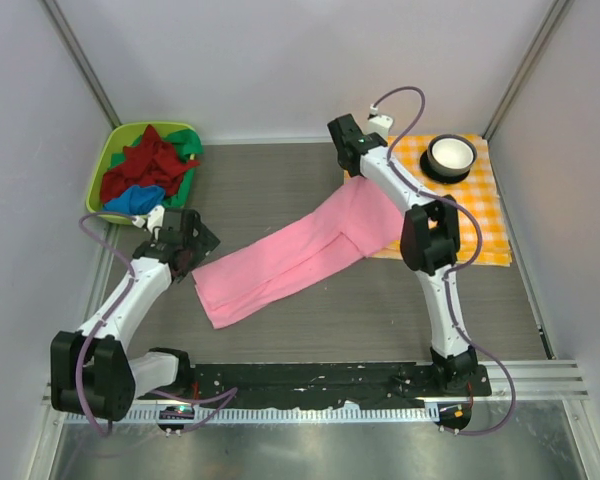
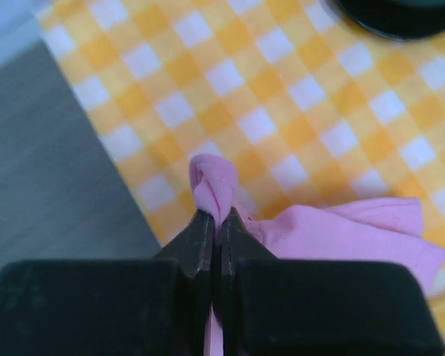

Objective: Fold and stack the t-shirts

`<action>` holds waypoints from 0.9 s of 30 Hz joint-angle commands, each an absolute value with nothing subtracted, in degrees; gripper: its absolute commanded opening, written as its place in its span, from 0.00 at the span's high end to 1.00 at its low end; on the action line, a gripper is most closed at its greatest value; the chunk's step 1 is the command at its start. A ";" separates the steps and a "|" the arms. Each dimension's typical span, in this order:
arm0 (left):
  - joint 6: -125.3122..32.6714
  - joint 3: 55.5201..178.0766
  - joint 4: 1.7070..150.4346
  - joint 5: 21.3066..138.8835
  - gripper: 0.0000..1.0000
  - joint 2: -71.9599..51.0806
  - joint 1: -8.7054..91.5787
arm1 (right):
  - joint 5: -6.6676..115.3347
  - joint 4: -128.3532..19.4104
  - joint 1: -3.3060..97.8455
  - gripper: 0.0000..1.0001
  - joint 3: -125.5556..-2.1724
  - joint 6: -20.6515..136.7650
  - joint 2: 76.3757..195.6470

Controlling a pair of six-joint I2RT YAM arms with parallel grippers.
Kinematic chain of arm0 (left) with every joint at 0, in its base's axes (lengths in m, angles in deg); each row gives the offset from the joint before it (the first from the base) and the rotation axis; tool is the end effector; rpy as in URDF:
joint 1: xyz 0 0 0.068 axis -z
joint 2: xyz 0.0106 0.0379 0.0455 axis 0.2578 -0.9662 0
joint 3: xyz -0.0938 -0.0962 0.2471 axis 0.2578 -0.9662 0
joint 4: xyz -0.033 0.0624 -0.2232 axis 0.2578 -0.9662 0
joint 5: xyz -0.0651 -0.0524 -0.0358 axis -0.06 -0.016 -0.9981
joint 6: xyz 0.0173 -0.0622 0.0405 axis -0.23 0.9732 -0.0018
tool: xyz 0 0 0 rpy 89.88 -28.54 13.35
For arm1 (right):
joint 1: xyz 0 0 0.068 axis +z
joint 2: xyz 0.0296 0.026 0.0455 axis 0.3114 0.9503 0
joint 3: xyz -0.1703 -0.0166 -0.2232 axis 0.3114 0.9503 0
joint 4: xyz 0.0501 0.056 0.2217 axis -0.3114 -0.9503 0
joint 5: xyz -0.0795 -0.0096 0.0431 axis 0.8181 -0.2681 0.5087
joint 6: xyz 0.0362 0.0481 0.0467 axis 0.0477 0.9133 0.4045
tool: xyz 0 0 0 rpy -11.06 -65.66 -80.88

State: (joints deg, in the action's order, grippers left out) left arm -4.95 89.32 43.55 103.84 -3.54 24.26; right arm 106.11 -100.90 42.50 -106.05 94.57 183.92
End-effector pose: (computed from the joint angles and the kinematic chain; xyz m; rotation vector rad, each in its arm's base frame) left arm 0.2210 -0.0188 0.2245 -1.0187 2.2531 -0.1246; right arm 0.4541 0.1563 0.2403 0.6249 2.1686 -0.3991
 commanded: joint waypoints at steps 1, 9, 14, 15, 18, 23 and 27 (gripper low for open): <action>-4.11 88.93 43.56 105.50 0.00 -1.13 24.52 | 103.30 -107.31 42.67 0.99 -127.41 92.02 192.20; -4.73 89.01 43.82 105.76 0.00 -2.36 24.43 | 92.93 -97.67 43.81 0.99 -133.08 89.93 197.14; -4.73 88.93 43.91 106.46 0.00 -2.45 24.43 | 80.80 -89.14 46.17 0.99 -133.24 84.65 199.24; -4.73 88.84 44.00 106.64 0.00 -2.45 24.43 | 80.52 -88.34 47.49 0.99 -133.86 82.73 199.68; -4.81 88.84 43.82 107.16 0.00 -2.10 24.43 | 80.08 -86.57 48.81 0.99 -135.71 81.65 201.18; -4.46 88.49 43.56 107.69 0.00 -1.13 24.43 | 78.07 -83.51 49.08 0.99 -135.36 83.15 202.85; -3.94 87.61 43.29 107.61 0.00 0.27 24.43 | 80.67 -82.00 49.78 0.99 -135.80 82.79 203.99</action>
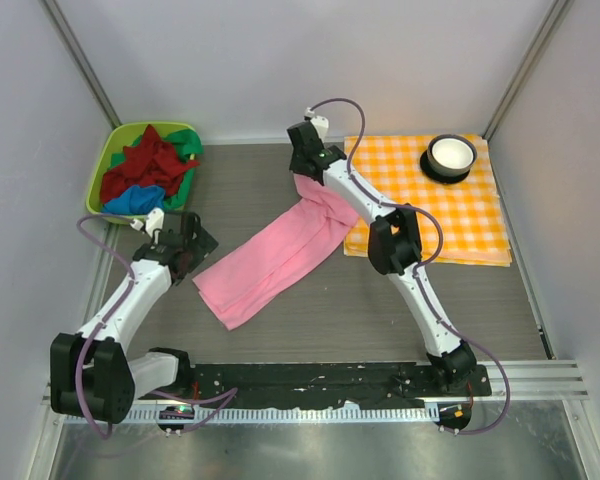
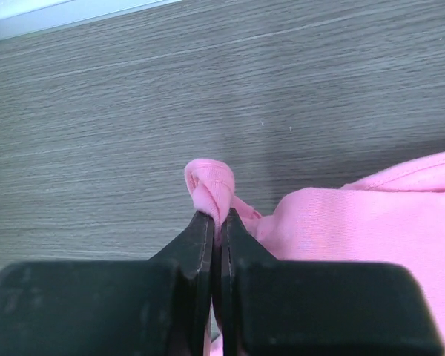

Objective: Fold and stack the t-shirts

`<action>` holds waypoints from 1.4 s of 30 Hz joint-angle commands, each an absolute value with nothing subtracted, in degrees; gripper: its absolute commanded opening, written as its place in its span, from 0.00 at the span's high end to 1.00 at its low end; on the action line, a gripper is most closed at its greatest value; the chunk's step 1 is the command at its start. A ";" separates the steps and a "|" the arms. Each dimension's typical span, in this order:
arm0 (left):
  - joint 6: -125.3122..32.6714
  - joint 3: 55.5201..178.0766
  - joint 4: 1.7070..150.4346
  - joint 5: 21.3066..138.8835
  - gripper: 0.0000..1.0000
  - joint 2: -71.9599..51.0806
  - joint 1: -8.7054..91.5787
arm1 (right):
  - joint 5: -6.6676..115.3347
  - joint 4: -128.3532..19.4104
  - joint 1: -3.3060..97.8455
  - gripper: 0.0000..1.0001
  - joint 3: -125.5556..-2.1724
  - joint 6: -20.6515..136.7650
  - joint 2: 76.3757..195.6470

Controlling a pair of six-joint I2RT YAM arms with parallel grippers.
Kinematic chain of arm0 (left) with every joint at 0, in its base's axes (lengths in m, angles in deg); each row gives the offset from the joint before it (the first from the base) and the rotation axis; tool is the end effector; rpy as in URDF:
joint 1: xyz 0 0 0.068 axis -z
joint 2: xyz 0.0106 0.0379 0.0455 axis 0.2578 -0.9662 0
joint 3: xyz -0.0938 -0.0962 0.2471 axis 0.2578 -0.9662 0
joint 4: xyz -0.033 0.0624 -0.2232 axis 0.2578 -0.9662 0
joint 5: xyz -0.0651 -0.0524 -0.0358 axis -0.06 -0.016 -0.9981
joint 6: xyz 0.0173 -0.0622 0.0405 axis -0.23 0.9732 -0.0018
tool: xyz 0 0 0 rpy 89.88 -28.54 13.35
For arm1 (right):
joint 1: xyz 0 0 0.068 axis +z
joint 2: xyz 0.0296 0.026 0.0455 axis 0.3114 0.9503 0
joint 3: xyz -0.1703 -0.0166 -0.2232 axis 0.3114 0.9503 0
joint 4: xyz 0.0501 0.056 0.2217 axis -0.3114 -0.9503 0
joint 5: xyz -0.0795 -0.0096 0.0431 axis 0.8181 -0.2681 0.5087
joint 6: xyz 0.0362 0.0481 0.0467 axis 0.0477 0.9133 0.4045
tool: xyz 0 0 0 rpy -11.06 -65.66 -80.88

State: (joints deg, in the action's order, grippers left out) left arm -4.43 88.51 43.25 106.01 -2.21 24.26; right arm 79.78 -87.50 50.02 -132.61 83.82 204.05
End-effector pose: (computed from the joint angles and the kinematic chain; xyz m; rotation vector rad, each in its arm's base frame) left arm 0.2159 -0.0155 0.2250 -1.0354 2.2241 -0.0897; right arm 0.5030 0.2896 0.2114 0.1811 2.2095 0.2775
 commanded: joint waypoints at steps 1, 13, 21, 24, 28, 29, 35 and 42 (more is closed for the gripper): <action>-3.94 87.35 43.47 107.69 0.00 0.63 24.43 | 81.83 -82.09 49.78 0.96 -135.62 82.79 204.08; -4.20 82.42 47.07 98.38 0.00 -0.08 28.55 | 97.92 -74.62 48.91 0.01 -98.85 77.34 177.03; -1.74 80.84 50.76 95.65 0.00 -0.42 36.11 | 96.87 -70.40 48.99 0.00 -80.44 77.52 164.71; -1.13 79.27 52.52 96.26 0.00 -1.91 37.43 | 96.96 -69.96 48.99 0.00 -76.13 78.57 162.87; 0.28 77.33 54.28 96.88 0.00 -5.16 39.54 | 96.52 -68.73 48.99 0.00 -71.30 78.67 161.10; 0.81 76.89 55.41 96.45 0.00 -6.30 40.59 | 96.34 -68.99 48.99 0.00 -70.85 78.75 160.75; 5.64 74.08 55.78 98.28 0.00 -6.67 48.22 | 98.27 -69.26 48.99 0.00 -67.51 77.87 157.77; 19.69 69.33 51.48 104.51 0.00 1.24 66.06 | 98.90 -74.88 47.59 0.00 -70.49 78.49 158.38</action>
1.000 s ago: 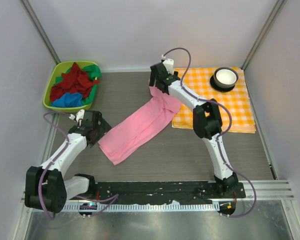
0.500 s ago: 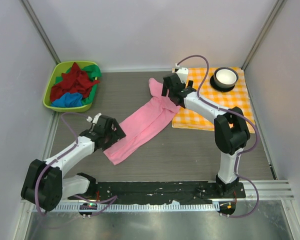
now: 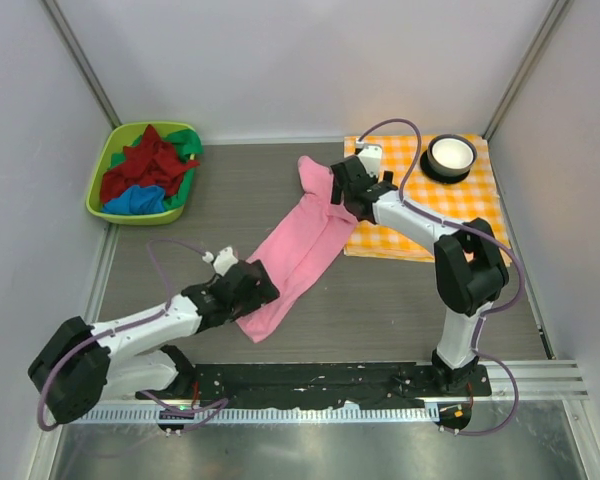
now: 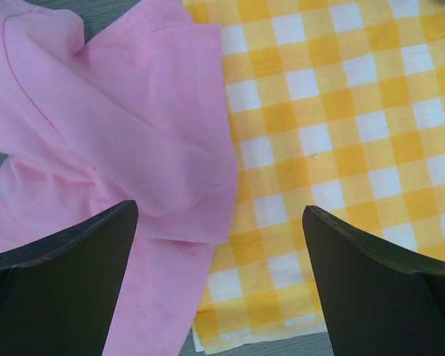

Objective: Fold and stack the t-shirts

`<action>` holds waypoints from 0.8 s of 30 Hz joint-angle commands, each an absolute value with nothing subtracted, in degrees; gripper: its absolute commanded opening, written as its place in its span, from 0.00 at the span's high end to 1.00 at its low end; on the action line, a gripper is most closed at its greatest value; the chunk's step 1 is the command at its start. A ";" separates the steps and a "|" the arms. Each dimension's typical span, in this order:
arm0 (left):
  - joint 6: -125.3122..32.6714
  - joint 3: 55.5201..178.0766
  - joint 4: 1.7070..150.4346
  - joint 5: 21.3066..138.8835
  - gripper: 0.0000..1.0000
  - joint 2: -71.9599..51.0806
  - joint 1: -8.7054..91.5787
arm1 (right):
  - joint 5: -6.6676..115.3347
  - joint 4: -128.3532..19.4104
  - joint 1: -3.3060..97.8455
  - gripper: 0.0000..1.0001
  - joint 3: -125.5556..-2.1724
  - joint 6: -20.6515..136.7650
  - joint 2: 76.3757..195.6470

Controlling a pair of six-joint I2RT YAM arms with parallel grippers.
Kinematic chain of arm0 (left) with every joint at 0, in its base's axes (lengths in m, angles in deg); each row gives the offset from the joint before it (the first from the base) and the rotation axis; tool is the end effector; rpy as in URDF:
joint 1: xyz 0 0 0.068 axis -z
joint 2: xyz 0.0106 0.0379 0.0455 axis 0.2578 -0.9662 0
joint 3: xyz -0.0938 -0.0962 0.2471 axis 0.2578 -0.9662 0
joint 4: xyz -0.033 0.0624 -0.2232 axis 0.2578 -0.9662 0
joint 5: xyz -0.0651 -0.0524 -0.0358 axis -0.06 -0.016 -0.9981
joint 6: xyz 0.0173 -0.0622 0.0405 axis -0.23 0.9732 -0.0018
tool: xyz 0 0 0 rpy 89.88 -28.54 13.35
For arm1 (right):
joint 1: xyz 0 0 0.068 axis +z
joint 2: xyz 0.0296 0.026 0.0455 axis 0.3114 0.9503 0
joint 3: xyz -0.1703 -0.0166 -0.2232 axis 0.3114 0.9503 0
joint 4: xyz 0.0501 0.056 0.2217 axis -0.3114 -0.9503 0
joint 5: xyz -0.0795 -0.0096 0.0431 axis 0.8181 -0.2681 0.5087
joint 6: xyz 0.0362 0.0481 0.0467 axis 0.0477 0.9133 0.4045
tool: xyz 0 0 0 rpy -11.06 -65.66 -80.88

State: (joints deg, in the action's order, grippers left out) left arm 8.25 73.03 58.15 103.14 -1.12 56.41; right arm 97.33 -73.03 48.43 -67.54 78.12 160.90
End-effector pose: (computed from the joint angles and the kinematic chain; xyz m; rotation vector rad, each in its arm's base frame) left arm 0.1592 -0.1187 0.1688 -0.6446 2.4413 -0.4780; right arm 0.3667 0.1710 0.2418 0.2174 2.1909 -0.1870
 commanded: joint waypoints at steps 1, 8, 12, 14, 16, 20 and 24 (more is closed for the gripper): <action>21.53 69.24 48.86 105.66 0.00 3.51 70.79 | 98.45 -75.14 47.15 0.00 -70.84 78.92 158.38; 34.73 72.83 43.29 115.77 0.00 5.92 89.89 | 97.31 -80.15 46.97 0.00 -76.82 78.93 160.66; 33.43 81.08 44.43 119.37 0.00 -4.70 95.35 | 93.54 -80.42 46.88 0.00 -79.45 78.40 163.11; 30.53 88.87 46.19 120.43 0.00 -12.85 97.64 | 90.12 -80.59 46.88 0.00 -80.68 78.14 164.52; 24.94 98.27 47.06 120.79 0.00 -17.98 99.74 | 86.69 -80.16 46.88 0.00 -82.79 77.61 166.98; 15.68 112.37 46.11 120.88 0.00 -27.22 101.77 | 74.93 -79.63 46.80 0.01 -88.06 75.16 172.87; 9.00 119.94 42.35 125.78 0.00 -24.97 101.95 | 70.25 -77.97 46.88 0.00 -93.16 72.78 176.92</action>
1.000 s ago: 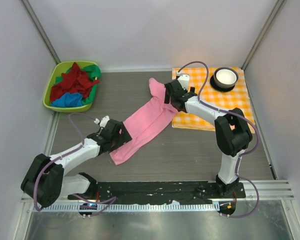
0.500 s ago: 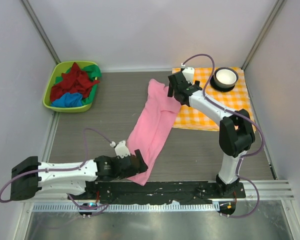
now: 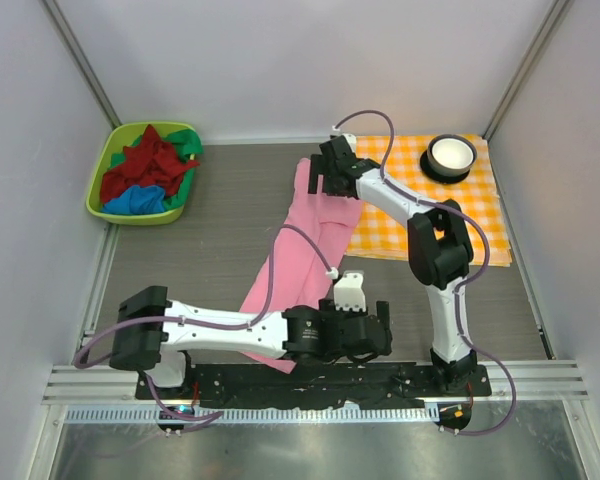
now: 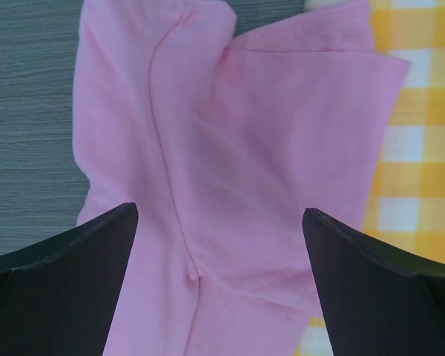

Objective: Fold and stack the t-shirts

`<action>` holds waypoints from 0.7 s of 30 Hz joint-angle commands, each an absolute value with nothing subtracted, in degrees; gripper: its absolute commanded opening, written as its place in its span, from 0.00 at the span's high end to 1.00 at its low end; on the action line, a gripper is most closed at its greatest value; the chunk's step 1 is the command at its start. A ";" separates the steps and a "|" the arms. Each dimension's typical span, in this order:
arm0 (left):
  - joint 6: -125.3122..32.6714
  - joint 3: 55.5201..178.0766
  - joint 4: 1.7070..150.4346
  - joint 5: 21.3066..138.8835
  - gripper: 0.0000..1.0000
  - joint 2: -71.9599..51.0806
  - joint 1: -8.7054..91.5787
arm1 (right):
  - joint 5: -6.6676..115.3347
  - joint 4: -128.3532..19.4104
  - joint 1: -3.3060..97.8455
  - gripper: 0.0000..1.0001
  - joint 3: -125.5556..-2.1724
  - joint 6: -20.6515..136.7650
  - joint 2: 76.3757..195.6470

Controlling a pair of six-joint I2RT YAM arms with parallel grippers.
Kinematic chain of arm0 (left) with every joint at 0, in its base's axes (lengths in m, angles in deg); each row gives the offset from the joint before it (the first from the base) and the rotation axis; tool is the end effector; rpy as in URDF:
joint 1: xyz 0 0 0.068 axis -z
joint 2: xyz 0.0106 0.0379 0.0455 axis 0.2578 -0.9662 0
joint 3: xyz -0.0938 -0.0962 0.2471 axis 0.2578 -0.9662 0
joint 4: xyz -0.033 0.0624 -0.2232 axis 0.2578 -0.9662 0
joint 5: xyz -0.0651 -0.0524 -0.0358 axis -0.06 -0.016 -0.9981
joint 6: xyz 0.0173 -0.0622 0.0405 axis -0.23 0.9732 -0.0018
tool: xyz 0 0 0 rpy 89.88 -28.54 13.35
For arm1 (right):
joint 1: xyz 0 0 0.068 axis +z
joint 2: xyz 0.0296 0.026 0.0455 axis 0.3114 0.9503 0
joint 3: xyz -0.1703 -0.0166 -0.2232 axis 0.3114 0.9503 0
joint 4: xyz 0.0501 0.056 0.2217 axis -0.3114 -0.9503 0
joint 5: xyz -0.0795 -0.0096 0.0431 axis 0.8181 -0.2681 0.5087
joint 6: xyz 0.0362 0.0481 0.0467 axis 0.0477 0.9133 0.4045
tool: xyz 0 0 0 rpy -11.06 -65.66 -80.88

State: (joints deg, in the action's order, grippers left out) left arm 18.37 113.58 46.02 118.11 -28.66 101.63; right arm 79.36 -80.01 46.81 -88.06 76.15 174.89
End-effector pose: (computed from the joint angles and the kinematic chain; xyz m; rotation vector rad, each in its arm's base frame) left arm 0.0515 -0.3347 0.2468 0.0031 2.4566 -0.7222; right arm 0.4243 0.2101 0.2340 0.0665 2.3329 0.1035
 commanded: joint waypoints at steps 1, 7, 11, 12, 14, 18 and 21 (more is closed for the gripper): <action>7.59 122.30 40.76 127.62 0.00 -23.81 102.04 | 69.63 -76.30 46.88 0.00 -93.52 71.99 177.27; 0.99 120.94 34.59 130.37 0.00 -10.13 94.93 | 65.41 -75.14 46.88 0.00 -98.96 72.51 179.73; -0.42 114.16 34.33 127.12 0.00 -1.69 87.03 | 62.85 -74.89 46.88 0.00 -101.61 74.88 182.02; -0.25 112.76 33.81 126.16 0.00 -0.26 83.61 | 60.77 -74.71 46.88 0.00 -101.87 75.41 182.63; -0.24 108.89 33.89 125.01 0.00 3.42 80.43 | 60.04 -73.74 47.06 0.00 -101.87 75.59 182.99; -1.03 104.05 34.16 122.37 0.00 6.34 73.14 | 60.04 -72.60 47.15 0.00 -102.92 76.20 185.88; -2.79 102.12 35.29 120.88 0.00 6.78 69.62 | 59.16 -71.63 47.15 0.00 -104.68 76.38 188.61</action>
